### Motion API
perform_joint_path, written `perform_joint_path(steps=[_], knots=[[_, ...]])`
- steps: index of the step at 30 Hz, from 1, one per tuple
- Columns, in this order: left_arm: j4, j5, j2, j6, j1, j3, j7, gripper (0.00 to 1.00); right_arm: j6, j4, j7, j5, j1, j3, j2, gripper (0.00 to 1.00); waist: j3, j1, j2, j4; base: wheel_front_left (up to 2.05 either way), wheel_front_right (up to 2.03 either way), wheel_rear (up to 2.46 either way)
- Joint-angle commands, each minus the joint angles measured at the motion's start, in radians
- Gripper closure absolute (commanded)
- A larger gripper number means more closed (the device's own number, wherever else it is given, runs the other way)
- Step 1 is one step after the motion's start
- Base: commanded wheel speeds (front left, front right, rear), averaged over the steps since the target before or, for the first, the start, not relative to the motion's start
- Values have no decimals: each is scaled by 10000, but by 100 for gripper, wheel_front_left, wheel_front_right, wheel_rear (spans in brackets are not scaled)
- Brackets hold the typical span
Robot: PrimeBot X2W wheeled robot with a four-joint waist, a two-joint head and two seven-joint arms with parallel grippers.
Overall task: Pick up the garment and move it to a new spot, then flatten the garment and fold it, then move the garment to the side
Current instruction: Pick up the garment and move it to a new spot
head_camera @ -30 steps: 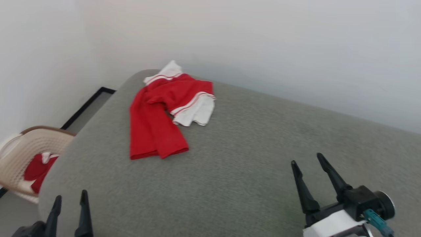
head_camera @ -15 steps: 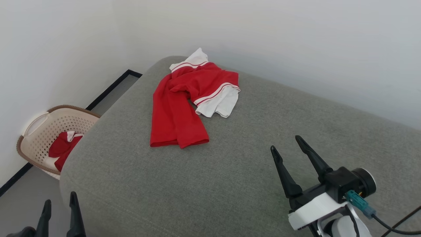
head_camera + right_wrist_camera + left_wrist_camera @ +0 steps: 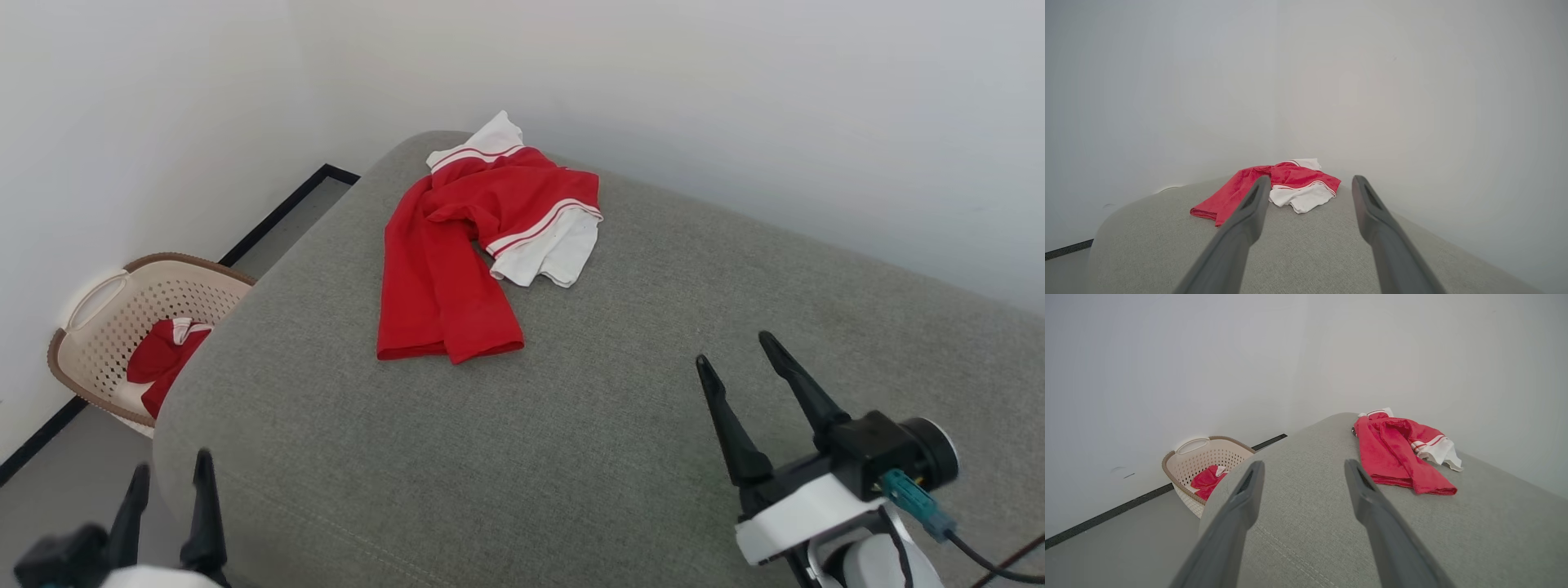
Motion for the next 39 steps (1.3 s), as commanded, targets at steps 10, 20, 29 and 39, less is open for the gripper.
perform_joint_path(steps=[10,20,29,39], knots=[[1122,-1039,1642,-31,-2316,-1896,127,0,1,-667,-18,-538,488,-816,-79,0,546,0,-1,-556,0,0,0],[2739,-2817,3067,-31,-5271,-3510,566,0,1,-1310,-15,-1026,-144,-1148,-266,0,2192,0,-1,-1720,0,0,0],[4241,-4244,3887,-31,-7593,-4731,1287,0,-1,-1965,-17,-1390,-646,-1338,-238,0,3572,0,-1,-2534,0,0,0],[6169,-5522,4593,-31,-9968,-6161,3371,0,-1,-2609,-17,-1775,-1121,-1362,-149,0,5089,0,-1,-3427,0,0,0]])
